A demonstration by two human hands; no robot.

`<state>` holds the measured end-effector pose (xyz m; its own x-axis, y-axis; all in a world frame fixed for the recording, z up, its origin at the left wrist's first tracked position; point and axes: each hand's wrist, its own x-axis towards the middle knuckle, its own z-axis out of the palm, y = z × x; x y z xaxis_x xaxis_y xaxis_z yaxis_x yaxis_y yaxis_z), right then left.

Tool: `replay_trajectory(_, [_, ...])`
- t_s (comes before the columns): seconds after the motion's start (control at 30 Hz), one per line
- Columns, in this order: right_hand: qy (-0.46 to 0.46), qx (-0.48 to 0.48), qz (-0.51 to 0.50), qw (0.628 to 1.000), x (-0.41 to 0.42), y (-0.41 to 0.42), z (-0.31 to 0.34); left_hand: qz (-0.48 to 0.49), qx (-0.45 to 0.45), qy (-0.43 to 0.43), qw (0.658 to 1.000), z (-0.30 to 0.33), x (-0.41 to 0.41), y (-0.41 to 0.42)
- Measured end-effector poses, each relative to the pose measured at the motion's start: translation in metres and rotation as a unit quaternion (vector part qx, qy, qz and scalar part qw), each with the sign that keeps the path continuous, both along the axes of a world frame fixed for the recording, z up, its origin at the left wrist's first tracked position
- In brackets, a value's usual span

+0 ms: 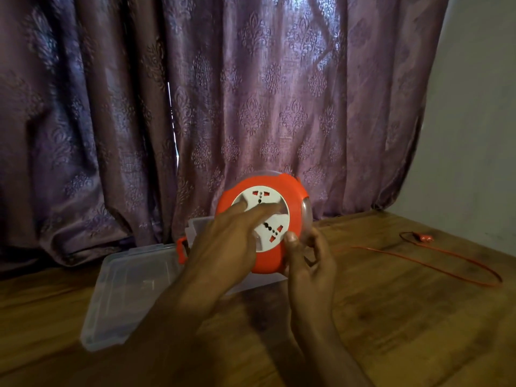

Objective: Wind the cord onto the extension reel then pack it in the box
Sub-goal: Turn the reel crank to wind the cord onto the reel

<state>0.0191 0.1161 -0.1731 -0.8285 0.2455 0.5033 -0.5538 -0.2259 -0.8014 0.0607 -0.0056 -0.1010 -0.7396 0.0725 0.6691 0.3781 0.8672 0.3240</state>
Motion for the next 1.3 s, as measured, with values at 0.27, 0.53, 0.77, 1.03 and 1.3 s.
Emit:
replay_trajectory(0.27, [0.017, -0.005, -0.046, 0.999, 0.005, 0.004, 0.007, 0.033, 0.234, -0.007, 0.972, 0.010, 0.001, -0.001])
replay_trajectory(0.53, [0.100, 0.073, -0.079, 0.989, 0.021, -0.007, 0.005, -0.021, 0.436, -0.133, 0.890, 0.006, -0.002, 0.006])
replay_trajectory(0.77, [0.092, 0.063, -0.054, 0.992, 0.019, -0.008, 0.002, 0.091, 0.222, -0.052, 0.969, 0.003, -0.002, 0.001])
replay_trajectory(1.03, [0.017, -0.009, 0.002, 1.000, 0.008, -0.003, 0.000, 0.104, -0.105, -0.004, 0.989, -0.003, 0.002, 0.004])
replay_trajectory(1.3, [0.026, -0.022, -0.034, 0.999, 0.004, 0.002, 0.005, 0.060, 0.176, 0.050, 0.981, 0.011, 0.003, -0.003])
